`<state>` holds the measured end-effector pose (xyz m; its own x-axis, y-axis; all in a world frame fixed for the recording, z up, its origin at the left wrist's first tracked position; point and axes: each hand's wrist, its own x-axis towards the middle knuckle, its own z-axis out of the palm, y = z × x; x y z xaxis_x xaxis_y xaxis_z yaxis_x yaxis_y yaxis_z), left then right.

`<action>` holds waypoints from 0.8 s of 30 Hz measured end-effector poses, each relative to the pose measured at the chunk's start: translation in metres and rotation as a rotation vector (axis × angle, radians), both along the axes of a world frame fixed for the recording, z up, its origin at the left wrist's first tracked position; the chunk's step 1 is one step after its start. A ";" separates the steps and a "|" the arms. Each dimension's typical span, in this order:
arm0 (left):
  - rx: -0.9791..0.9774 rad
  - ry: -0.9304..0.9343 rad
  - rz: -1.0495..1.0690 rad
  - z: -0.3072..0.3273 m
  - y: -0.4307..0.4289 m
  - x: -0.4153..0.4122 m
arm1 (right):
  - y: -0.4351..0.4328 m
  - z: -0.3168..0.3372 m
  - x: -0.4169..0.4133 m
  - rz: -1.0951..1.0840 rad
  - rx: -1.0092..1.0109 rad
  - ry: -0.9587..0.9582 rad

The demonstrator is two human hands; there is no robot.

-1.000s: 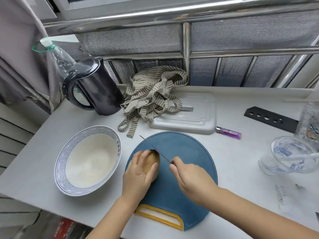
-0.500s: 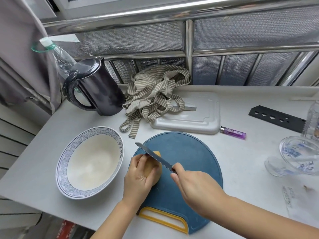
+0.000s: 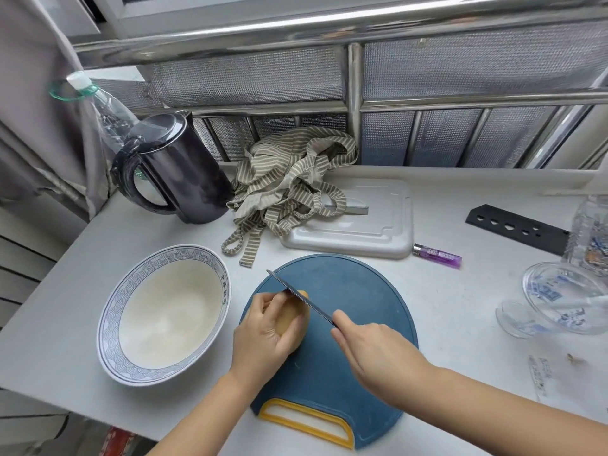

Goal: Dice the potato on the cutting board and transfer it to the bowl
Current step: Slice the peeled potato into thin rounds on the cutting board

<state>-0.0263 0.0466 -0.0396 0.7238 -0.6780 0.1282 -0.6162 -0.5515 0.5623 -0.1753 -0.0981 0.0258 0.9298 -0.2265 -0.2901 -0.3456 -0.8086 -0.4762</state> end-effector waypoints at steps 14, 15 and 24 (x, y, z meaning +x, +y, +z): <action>0.081 -0.012 -0.003 0.005 -0.013 0.008 | -0.006 -0.007 0.009 -0.082 0.178 -0.012; 0.082 -0.012 -0.002 0.005 -0.014 0.008 | -0.007 -0.008 0.010 -0.083 0.190 -0.011; 0.216 0.023 0.022 0.006 -0.023 0.019 | -0.021 -0.006 0.022 -0.097 0.320 -0.006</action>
<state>-0.0071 0.0235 -0.0333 0.7399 -0.6718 -0.0348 -0.5911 -0.6739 0.4431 -0.1532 -0.1193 0.0196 0.9101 -0.2125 -0.3558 -0.4104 -0.5807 -0.7031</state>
